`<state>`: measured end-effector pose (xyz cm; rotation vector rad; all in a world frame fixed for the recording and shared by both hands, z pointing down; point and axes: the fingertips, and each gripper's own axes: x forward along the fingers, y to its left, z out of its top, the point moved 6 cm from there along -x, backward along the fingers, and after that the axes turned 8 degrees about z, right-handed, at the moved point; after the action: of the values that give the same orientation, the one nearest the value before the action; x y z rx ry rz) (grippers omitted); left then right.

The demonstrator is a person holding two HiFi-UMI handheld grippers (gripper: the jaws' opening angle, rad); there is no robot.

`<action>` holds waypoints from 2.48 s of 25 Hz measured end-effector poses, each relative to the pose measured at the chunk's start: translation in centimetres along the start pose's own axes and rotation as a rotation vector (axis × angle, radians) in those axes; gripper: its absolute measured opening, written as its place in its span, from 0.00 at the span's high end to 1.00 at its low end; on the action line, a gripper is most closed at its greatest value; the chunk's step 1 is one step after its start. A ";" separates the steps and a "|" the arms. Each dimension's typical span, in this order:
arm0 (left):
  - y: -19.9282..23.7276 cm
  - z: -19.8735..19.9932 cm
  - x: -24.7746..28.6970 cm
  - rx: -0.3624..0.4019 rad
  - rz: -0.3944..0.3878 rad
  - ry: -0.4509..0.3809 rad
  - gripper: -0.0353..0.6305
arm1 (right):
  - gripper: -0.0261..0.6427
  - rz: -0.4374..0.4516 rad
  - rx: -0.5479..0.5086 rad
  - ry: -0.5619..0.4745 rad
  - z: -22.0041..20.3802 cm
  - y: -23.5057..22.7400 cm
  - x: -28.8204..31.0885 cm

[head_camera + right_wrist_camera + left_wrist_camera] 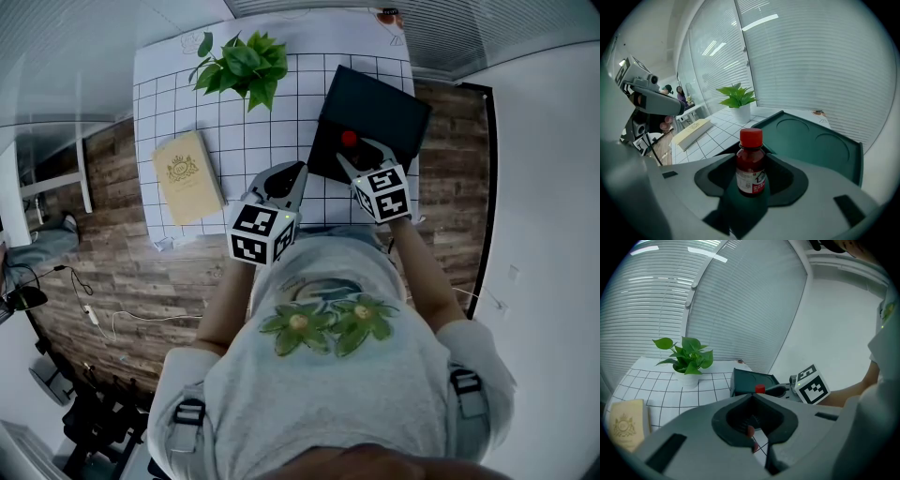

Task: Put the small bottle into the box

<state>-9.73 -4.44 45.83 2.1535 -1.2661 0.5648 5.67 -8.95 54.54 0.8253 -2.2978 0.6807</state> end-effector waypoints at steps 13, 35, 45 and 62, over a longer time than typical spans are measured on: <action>0.0 -0.4 0.1 -0.010 0.003 0.009 0.94 | 0.66 0.007 -0.013 0.028 -0.6 -0.4 1.1; -0.5 -0.4 0.1 -0.013 0.004 0.006 0.94 | 0.66 0.023 -0.058 0.062 -1.3 -0.5 1.5; -0.8 -0.2 -0.3 -0.004 0.001 -0.002 0.94 | 0.66 0.001 -0.079 0.094 -1.8 -0.1 0.8; -1.0 -0.7 -0.7 0.006 -0.015 0.002 0.94 | 0.66 -0.032 -0.097 0.121 -2.8 0.3 0.2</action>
<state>-9.21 -3.17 45.64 2.1647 -1.2484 0.5648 6.35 -7.01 56.53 0.7541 -2.1863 0.5840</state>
